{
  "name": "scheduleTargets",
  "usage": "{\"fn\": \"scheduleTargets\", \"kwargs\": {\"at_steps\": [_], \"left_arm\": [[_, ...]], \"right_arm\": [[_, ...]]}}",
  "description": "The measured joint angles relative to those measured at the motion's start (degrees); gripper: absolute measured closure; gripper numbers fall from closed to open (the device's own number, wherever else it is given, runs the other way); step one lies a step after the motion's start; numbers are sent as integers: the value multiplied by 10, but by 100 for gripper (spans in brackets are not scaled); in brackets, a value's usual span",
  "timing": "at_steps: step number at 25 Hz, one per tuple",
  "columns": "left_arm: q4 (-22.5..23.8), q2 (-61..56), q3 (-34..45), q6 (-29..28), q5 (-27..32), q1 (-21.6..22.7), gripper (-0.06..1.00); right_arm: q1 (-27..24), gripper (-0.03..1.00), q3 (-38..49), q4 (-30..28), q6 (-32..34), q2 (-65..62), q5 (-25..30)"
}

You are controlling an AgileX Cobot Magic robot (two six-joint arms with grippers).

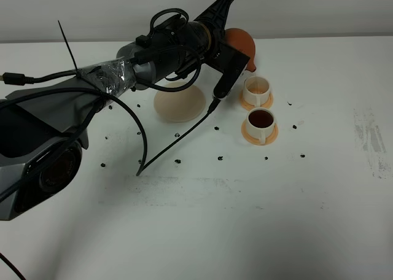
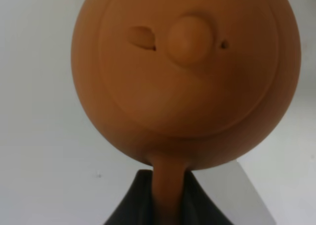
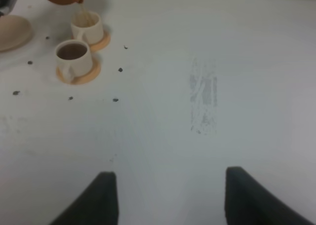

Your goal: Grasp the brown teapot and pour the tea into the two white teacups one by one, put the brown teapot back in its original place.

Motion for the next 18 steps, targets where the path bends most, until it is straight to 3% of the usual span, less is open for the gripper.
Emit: {"fn": "scheduleTargets", "kwargs": {"at_steps": [18], "left_arm": [[25, 5, 13, 26, -9, -10, 82]], "right_arm": [[0, 47, 0, 0, 1, 0, 0]]}}
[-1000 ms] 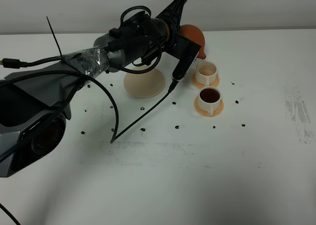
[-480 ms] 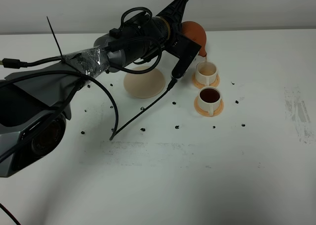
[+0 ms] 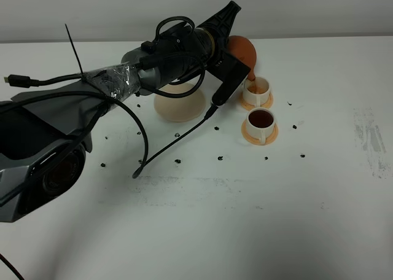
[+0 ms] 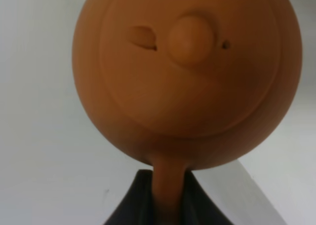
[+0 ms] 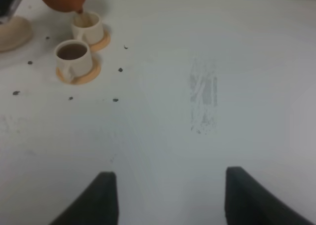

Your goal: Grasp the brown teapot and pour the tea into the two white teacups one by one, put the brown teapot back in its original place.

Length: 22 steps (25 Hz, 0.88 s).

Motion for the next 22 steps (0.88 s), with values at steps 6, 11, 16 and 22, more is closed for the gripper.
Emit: {"fn": "scheduleTargets", "kwargs": {"at_steps": [6, 11, 16, 22], "left_arm": [[23, 3, 0, 1, -2, -3, 82], [42, 3, 0, 2, -8, -6, 82], [61, 3, 0, 2, -18, -6, 82], [81, 4, 0, 2, -24, -6, 82]], "right_arm": [[0, 47, 0, 0, -1, 0, 0], [0, 47, 0, 0, -1, 0, 0], [0, 47, 0, 0, 0, 0, 0], [0, 47, 0, 0, 0, 0, 0]]}}
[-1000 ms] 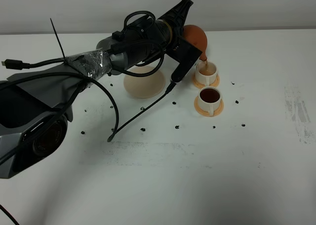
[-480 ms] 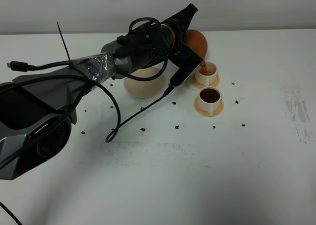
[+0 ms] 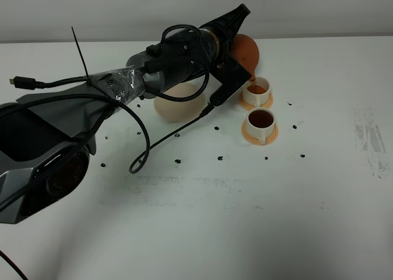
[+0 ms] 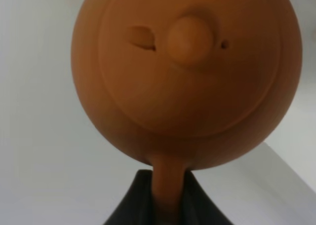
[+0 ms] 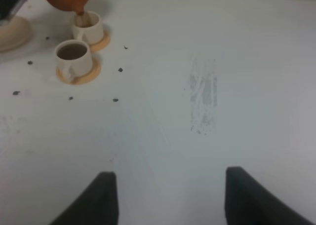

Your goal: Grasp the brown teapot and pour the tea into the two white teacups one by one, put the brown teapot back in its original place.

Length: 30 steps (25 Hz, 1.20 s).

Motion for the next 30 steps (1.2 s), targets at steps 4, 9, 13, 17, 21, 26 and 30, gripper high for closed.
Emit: {"fn": "scheduleTargets", "kwargs": {"at_steps": [4, 9, 13, 17, 21, 26, 30], "left_arm": [[3, 0, 0, 1, -14, 0, 82], [6, 0, 0, 3, -21, 0, 82], [17, 0, 0, 4, -24, 0, 82], [29, 0, 0, 4, -26, 0, 82], [32, 0, 0, 4, -30, 0, 82], [36, 0, 0, 5, -40, 0, 82], [46, 0, 0, 5, -39, 0, 82]], "right_arm": [[0, 47, 0, 0, 0, 0, 0], [0, 47, 0, 0, -1, 0, 0], [0, 47, 0, 0, -1, 0, 0], [0, 47, 0, 0, -1, 0, 0], [0, 47, 0, 0, -1, 0, 0], [0, 47, 0, 0, 0, 0, 0], [0, 47, 0, 0, 0, 0, 0]]}}
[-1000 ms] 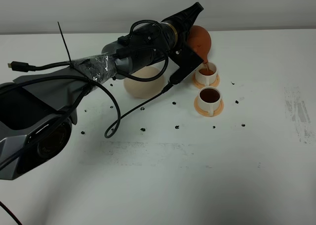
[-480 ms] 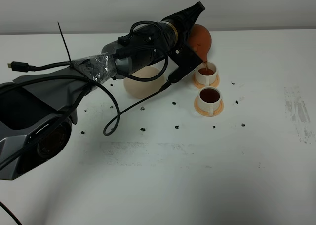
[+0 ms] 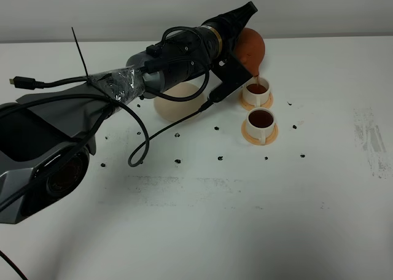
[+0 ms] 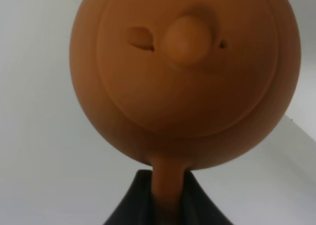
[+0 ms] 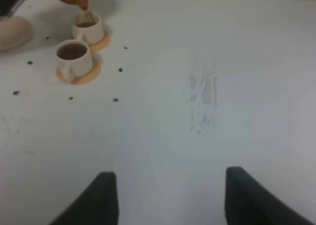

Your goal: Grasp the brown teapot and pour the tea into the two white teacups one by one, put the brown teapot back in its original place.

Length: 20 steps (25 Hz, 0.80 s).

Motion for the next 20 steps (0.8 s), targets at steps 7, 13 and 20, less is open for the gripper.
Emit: {"fn": "scheduleTargets", "kwargs": {"at_steps": [7, 13, 20], "left_arm": [[3, 0, 0, 0, 0, 0, 82], [12, 0, 0, 0, -1, 0, 82], [16, 0, 0, 0, -2, -1, 82]], "right_arm": [[0, 47, 0, 0, -1, 0, 0], [0, 47, 0, 0, -1, 0, 0], [0, 47, 0, 0, 0, 0, 0]]}}
